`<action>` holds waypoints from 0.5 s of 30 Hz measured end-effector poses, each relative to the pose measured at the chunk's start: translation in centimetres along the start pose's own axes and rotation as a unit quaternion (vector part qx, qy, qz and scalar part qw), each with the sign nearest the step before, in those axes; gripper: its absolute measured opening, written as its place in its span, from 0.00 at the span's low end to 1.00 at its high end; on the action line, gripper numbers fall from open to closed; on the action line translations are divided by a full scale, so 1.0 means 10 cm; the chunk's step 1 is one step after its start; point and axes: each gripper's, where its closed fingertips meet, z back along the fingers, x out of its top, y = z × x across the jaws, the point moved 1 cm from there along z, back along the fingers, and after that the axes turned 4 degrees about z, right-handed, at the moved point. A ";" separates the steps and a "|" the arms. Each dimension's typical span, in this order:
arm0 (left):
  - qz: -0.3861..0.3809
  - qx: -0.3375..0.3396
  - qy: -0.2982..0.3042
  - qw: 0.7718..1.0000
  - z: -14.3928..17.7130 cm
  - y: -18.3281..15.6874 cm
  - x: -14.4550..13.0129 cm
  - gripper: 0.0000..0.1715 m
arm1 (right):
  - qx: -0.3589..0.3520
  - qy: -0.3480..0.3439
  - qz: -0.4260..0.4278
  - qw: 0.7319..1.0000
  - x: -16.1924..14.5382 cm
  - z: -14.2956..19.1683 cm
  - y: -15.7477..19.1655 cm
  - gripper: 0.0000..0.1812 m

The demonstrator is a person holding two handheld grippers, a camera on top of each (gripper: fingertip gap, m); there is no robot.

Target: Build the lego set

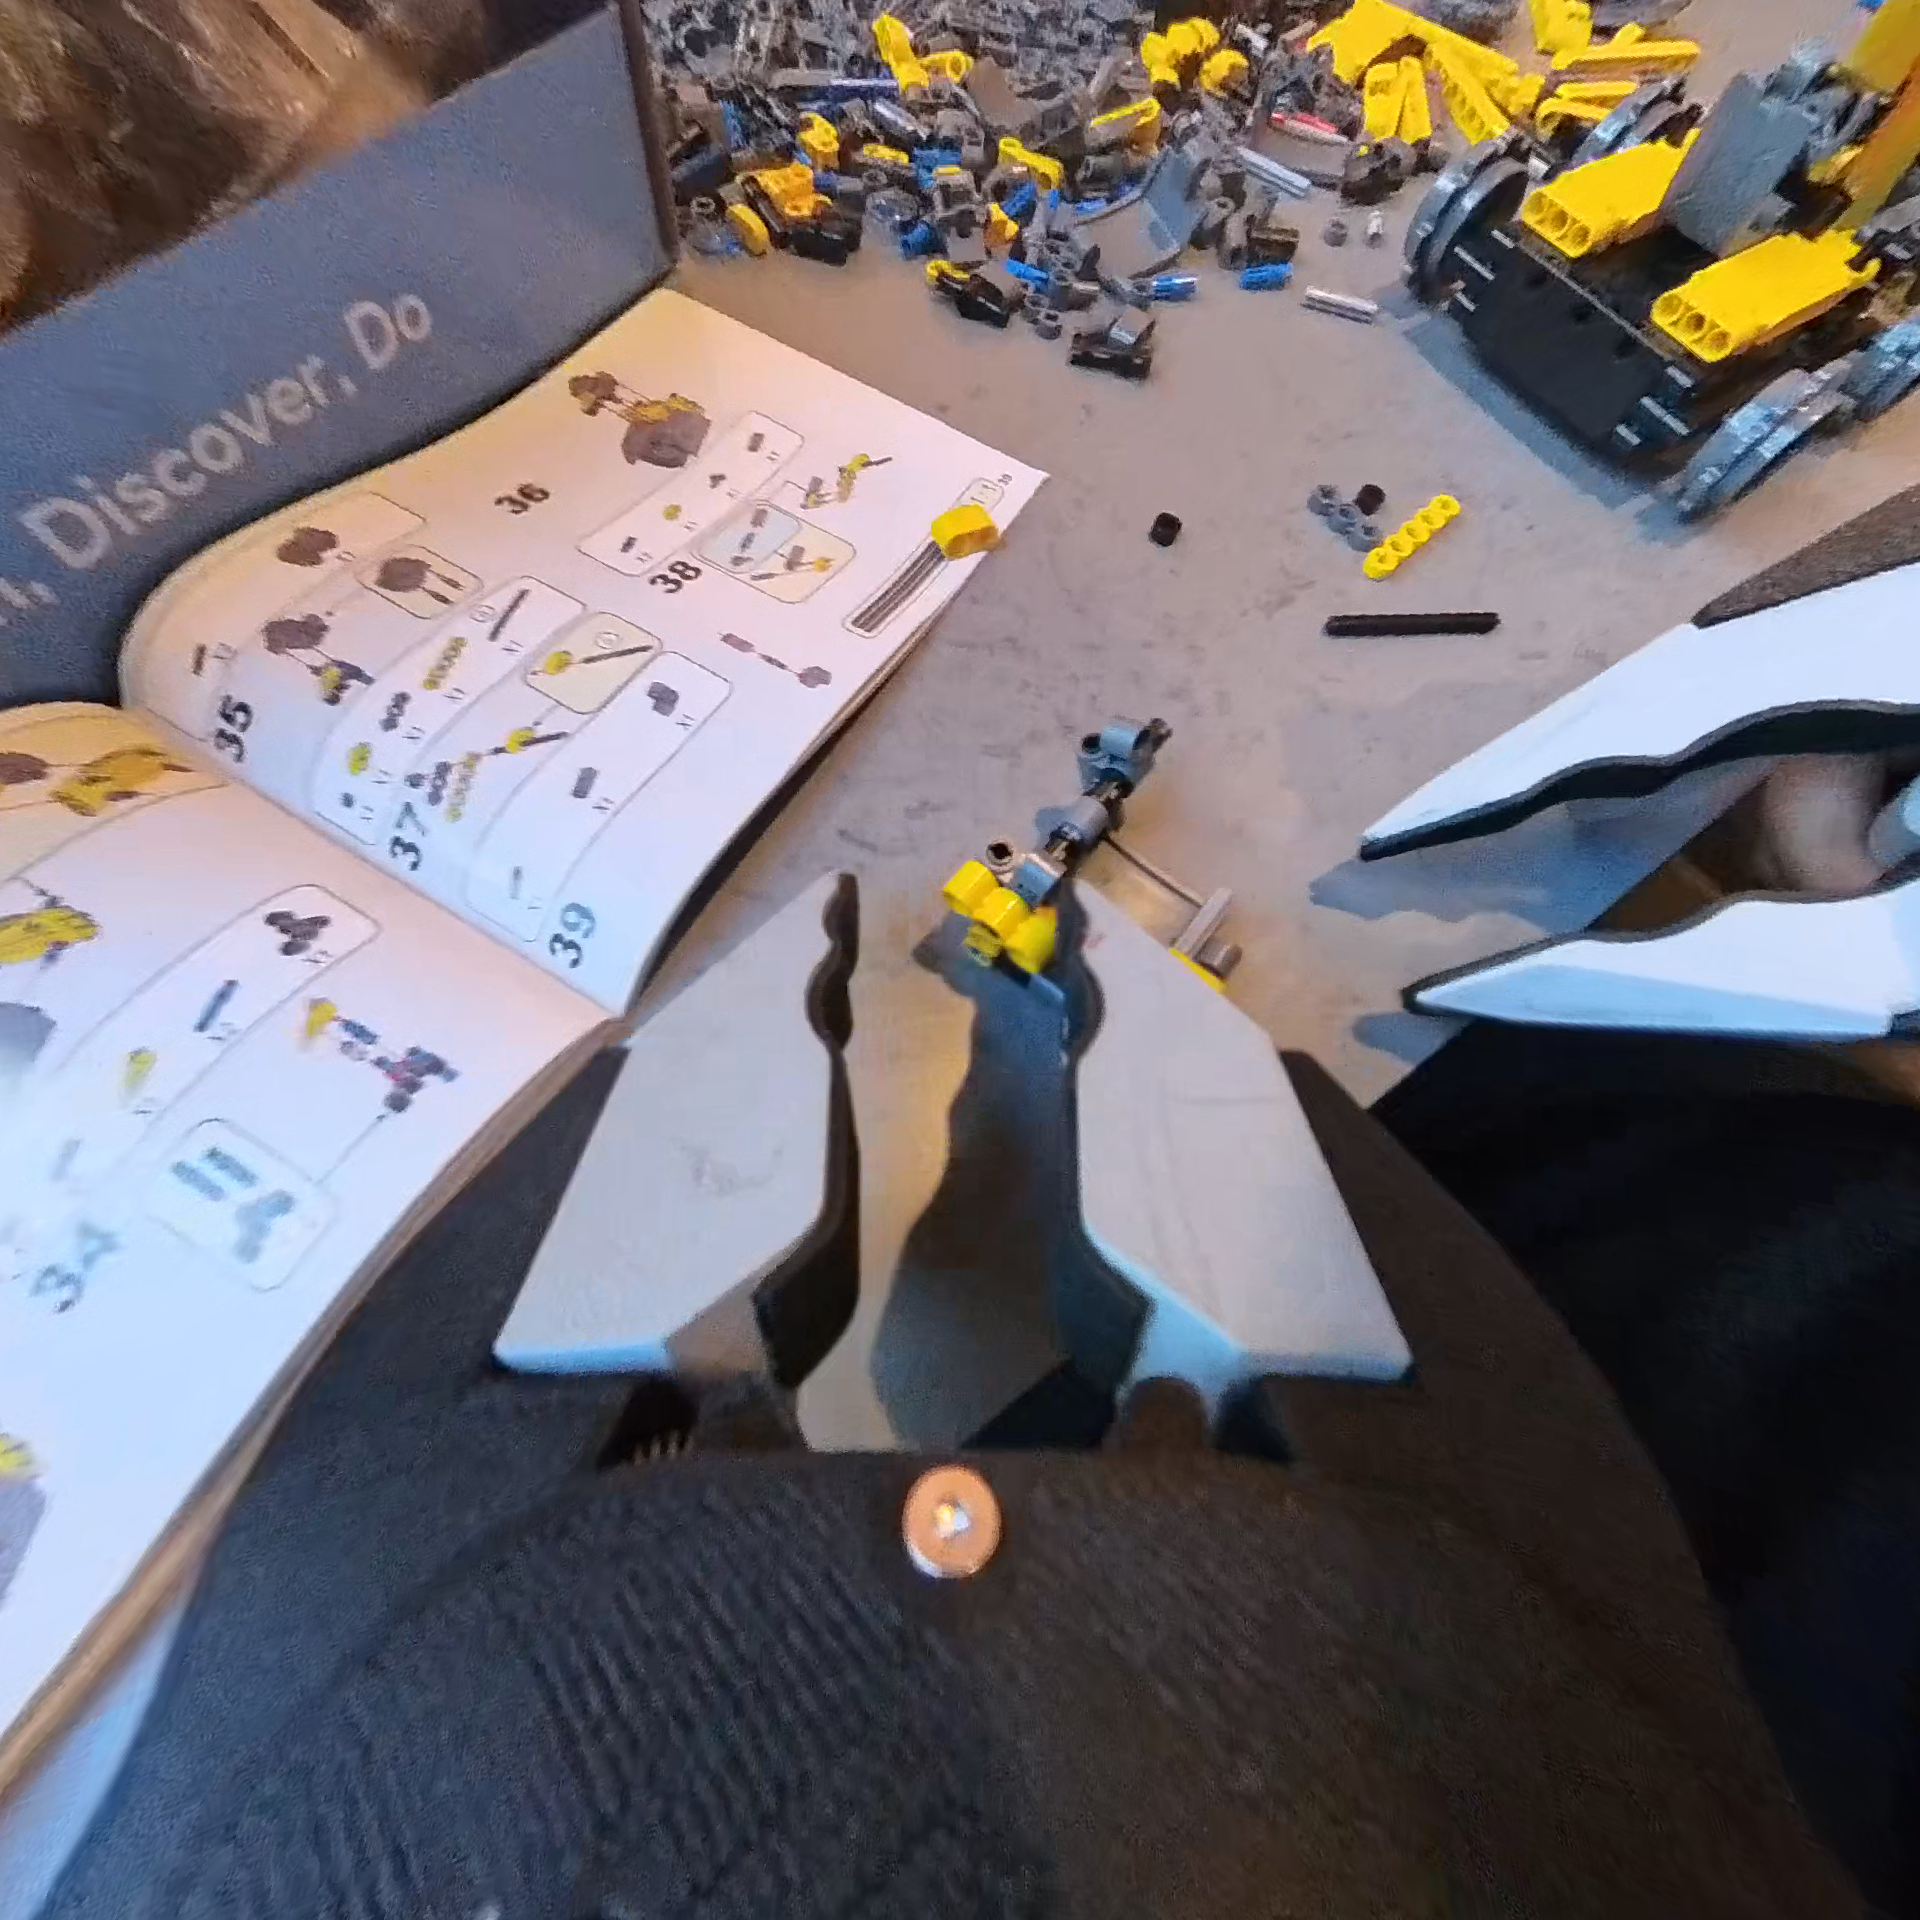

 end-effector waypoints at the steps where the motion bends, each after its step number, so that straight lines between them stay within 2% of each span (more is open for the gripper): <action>1: -0.009 -0.007 0.001 1.000 0.04 0.03 0.00 0.23 | 0.001 0.002 0.001 1.000 -0.01 0.00 0.00 0.15; 5: -0.035 -0.042 0.016 0.998 0.08 0.09 -0.02 0.29 | 0.018 0.000 -0.009 1.000 0.00 -0.01 0.03 0.15; 9: -0.052 -0.069 0.026 0.996 0.04 0.03 -0.03 0.26 | 0.043 0.014 -0.003 0.999 0.04 -0.10 0.10 0.14; 12: -0.062 -0.097 0.051 0.992 0.00 -0.10 -0.16 0.25 | 0.062 0.026 -0.001 0.998 0.08 -0.19 0.12 0.14; 15: -0.047 -0.132 0.050 0.989 0.04 -0.24 -0.21 0.23 | 0.080 0.042 -0.015 0.996 0.09 -0.24 0.12 0.12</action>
